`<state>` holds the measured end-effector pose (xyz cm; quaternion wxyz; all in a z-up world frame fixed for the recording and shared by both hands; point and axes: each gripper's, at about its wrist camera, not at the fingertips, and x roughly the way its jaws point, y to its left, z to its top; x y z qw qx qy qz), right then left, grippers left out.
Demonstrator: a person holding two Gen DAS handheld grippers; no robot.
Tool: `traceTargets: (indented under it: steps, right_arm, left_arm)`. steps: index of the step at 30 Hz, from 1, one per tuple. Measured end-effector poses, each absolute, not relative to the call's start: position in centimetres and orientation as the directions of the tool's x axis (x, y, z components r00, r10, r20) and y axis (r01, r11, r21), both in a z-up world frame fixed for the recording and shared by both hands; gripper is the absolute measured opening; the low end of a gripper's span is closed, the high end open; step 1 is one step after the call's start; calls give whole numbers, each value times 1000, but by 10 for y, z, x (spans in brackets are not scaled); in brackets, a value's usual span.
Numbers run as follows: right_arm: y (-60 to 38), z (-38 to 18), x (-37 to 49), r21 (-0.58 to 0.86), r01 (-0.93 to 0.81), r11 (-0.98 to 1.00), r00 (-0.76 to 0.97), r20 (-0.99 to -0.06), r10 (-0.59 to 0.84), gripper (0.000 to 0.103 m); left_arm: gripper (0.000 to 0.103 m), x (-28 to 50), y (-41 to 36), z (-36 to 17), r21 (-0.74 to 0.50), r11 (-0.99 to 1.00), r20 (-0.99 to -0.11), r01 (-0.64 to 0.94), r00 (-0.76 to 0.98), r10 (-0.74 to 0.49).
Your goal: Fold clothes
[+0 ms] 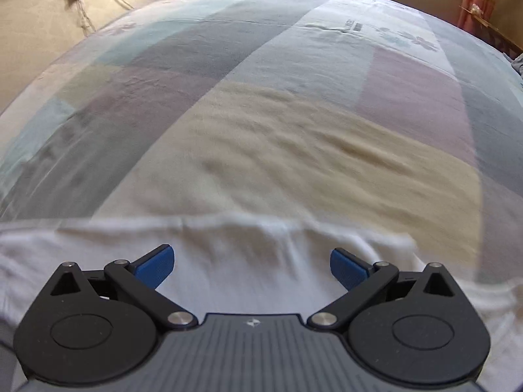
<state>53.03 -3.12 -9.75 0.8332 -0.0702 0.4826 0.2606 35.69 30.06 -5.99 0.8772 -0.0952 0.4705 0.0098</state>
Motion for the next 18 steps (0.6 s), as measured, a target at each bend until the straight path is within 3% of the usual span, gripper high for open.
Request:
traceTargets:
  steps: [4, 8, 14, 18]
  right_arm:
    - [-57, -105, 495, 101, -539, 836, 387, -852, 352, 103]
    - [-52, -129, 476, -4, -552, 834, 450, -843, 294, 103]
    - [-44, -118, 485, -12, -569, 822, 461, -833, 307, 103]
    - [-52, -106, 448, -36, -629, 777, 449, -832, 324, 103]
  left_arm:
    - [98, 372, 263, -66, -145, 989, -817, -11, 565, -114]
    - [98, 379, 258, -70, -105, 994, -825, -18, 560, -77]
    - [98, 389, 250, -75, -45, 999, -833, -29, 552, -21]
    - [98, 389, 246, -74, -30, 999, -838, -44, 545, -1]
